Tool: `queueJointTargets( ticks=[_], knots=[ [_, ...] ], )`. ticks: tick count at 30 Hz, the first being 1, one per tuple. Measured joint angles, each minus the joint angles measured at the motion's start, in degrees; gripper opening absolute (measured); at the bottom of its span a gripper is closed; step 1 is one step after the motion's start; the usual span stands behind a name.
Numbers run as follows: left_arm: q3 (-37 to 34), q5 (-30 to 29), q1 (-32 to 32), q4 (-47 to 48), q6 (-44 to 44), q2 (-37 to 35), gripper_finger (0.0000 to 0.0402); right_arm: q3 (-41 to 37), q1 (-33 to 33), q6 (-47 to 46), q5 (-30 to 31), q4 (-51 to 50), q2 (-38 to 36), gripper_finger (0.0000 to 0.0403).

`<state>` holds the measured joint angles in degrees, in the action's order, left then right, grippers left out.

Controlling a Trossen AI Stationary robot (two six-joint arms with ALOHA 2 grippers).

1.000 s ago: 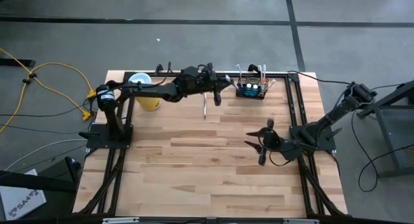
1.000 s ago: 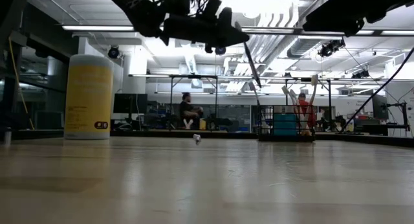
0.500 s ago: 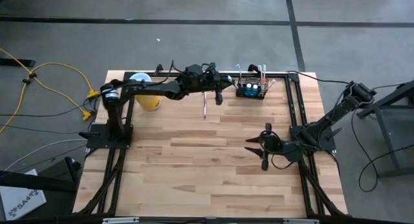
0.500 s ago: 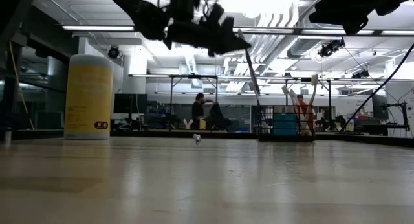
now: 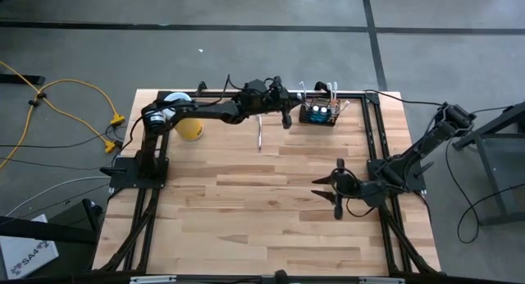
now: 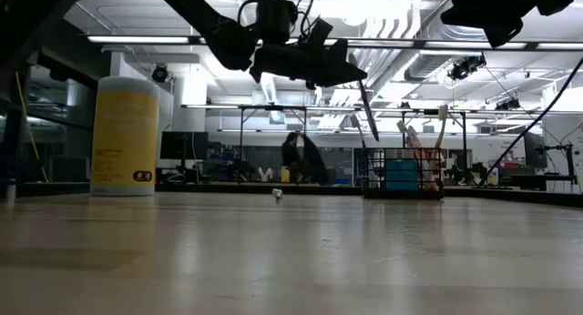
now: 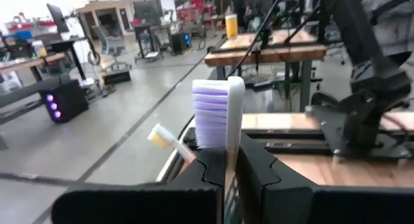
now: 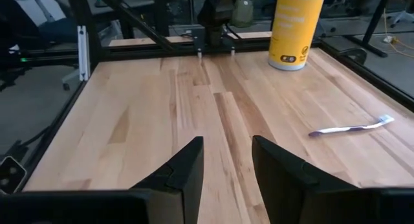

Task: Pick & Place toothbrushing station
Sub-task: Put the right violet toothbrush into the black wire organizer

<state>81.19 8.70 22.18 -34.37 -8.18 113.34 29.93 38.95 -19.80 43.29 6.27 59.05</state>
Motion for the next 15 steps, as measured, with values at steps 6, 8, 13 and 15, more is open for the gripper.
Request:
queueJointTargets(
  ticks=[6,8,13,15],
  knots=[
    [-0.1,-1.3,1.3,0.7,0.0,1.2,0.0006,0.0,1.2,-0.1,0.2,0.5,0.0,0.0122],
    [0.0,-1.3,1.8,0.8,0.5,1.3,0.0006,0.0,1.3,-0.1,0.2,0.6,0.0,0.0122],
    [0.0,-0.9,2.8,1.0,1.6,2.0,0.0005,0.0,1.2,0.1,0.2,0.9,0.0,0.0122],
    [0.0,0.1,3.0,0.8,2.0,2.2,0.0005,0.0,1.2,0.1,0.2,0.9,0.0,0.0122]
  ],
)
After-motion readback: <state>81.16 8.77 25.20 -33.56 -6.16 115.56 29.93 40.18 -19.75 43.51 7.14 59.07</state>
